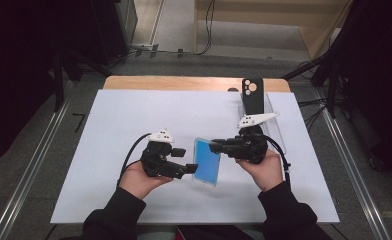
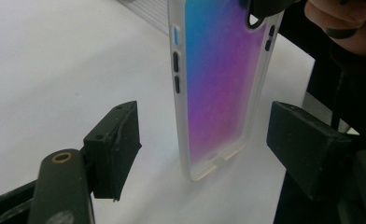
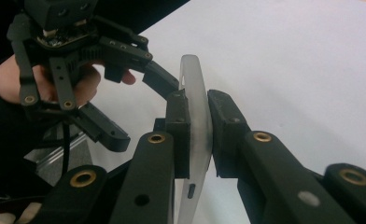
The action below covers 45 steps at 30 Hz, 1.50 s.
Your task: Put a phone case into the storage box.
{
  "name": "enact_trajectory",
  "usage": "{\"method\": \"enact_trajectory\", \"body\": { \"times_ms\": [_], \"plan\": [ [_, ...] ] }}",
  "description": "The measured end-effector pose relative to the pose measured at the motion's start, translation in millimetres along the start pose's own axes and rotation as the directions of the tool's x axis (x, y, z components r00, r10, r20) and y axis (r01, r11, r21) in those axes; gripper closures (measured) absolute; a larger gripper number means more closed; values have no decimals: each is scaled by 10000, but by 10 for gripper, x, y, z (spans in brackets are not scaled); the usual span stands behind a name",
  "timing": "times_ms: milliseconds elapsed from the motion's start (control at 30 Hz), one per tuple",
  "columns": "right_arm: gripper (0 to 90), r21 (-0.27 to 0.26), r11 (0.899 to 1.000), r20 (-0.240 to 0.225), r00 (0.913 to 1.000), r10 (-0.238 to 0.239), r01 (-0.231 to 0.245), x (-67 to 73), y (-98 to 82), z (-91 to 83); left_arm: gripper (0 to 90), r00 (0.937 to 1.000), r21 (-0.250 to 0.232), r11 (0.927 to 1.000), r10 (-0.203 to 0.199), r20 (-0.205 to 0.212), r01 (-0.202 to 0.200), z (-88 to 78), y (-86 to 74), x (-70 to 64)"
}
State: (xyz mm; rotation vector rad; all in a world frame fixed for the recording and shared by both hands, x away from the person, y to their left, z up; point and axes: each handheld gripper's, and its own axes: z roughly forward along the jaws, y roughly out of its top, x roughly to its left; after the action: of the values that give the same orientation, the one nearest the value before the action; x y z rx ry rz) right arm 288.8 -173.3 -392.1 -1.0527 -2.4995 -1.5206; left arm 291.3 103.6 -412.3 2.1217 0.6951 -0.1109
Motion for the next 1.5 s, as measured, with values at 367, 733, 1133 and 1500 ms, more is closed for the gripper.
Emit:
{"method": "enact_trajectory", "body": {
  "times_ms": [367,733,1133,1500],
  "plan": [
    [773,236,9970,-1253,9896,-707,743,52,34,20,358,9945,-15,9989,474,934,-474,-139,88,40],
    [773,383,9877,-2232,9647,-1396,1518,146,45,72,546,9773,425,9901,1243,1714,-1334,-135,127,25],
    [772,600,9762,-2944,9382,-1819,2082,205,40,118,809,9358,601,9870,1211,3311,-1489,-143,110,67],
    [532,-308,9890,-2431,9586,-1481,1449,208,84,15,810,9573,611,9938,727,2798,-933,-225,142,96]
  ]
}}
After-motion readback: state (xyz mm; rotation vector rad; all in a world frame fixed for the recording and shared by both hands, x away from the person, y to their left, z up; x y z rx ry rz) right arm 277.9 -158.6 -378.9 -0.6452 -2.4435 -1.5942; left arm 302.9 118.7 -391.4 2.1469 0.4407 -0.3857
